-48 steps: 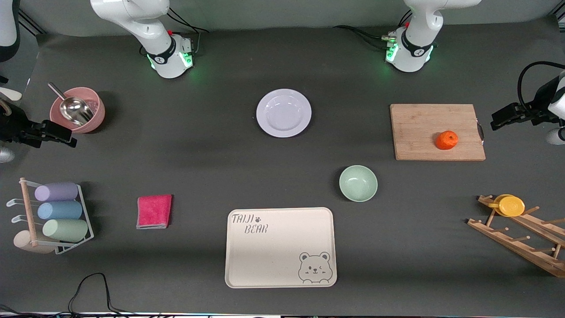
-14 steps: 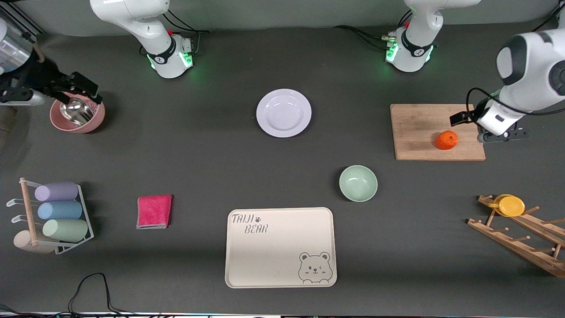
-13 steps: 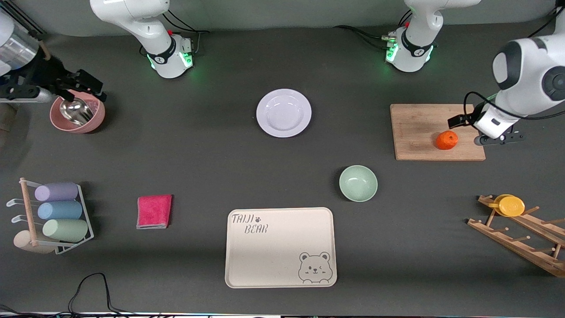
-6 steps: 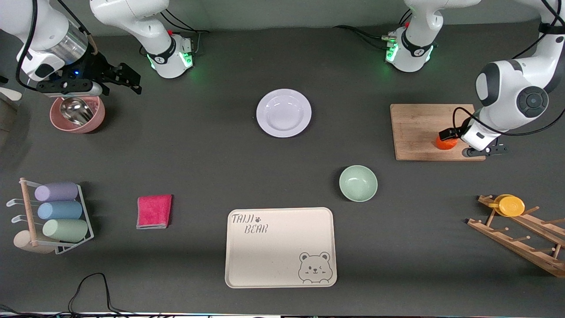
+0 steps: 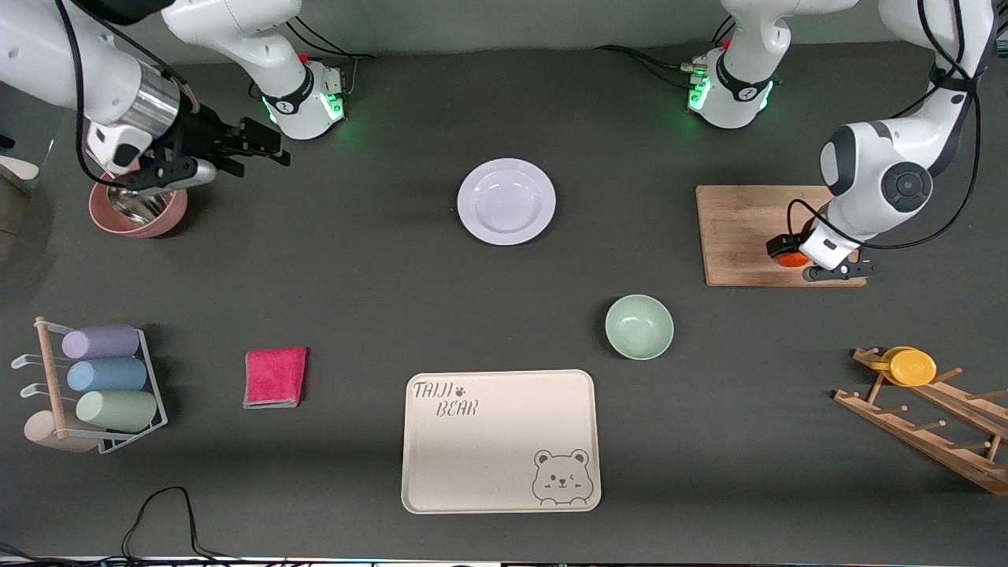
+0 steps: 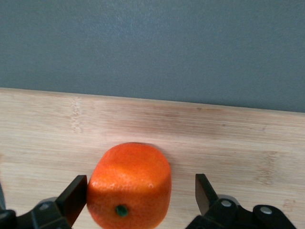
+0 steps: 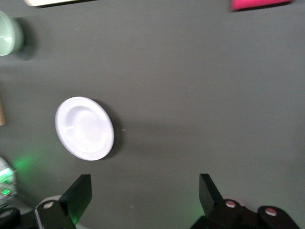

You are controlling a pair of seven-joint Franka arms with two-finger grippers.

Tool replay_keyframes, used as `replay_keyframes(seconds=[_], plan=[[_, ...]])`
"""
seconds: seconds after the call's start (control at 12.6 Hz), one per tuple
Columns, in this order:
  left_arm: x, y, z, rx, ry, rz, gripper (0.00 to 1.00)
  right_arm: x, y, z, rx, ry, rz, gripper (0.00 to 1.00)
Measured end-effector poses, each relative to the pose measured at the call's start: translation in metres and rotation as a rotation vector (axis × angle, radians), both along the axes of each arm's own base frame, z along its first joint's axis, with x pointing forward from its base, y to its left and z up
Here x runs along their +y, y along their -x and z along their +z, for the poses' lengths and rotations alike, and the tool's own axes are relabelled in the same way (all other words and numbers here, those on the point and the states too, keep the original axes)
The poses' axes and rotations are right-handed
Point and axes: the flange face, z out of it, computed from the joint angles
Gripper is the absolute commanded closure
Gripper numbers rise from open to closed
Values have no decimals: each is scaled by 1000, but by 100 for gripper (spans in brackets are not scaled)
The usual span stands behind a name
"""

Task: Place orange and plate with both arms
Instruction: 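Grasp the orange with the left gripper while the right gripper reaches the plate, then lift the orange with the left gripper while the right gripper grips the plate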

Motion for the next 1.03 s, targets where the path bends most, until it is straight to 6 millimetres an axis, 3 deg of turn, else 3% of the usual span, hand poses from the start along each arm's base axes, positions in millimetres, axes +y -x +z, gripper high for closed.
replay_keyframes(seconds=[0.08, 0.16, 0.24, 0.32, 0.56, 0.87, 1.03], plan=[[0, 0, -1, 0, 0, -2, 7, -2, 3, -19, 13, -66, -1, 0], [0, 0, -1, 0, 0, -3, 41, -6, 6, -38, 22, -129, -5, 0], [0, 0, -1, 0, 0, -4, 90, -10, 10, -58, 23, -189, -10, 0], [0, 0, -1, 1, 0, -4, 100, -13, 15, -80, 19, -258, -18, 0], [3, 0, 1, -2, 0, 2, 100, -13, 43, -147, -1, -437, -55, 0], [4, 0, 3, 1, 0, 6, 100, -9, 66, -201, -48, -612, -43, 0], [6, -8, 23, 25, 2, 10, 100, -10, 76, -239, -88, -680, -32, 0]])
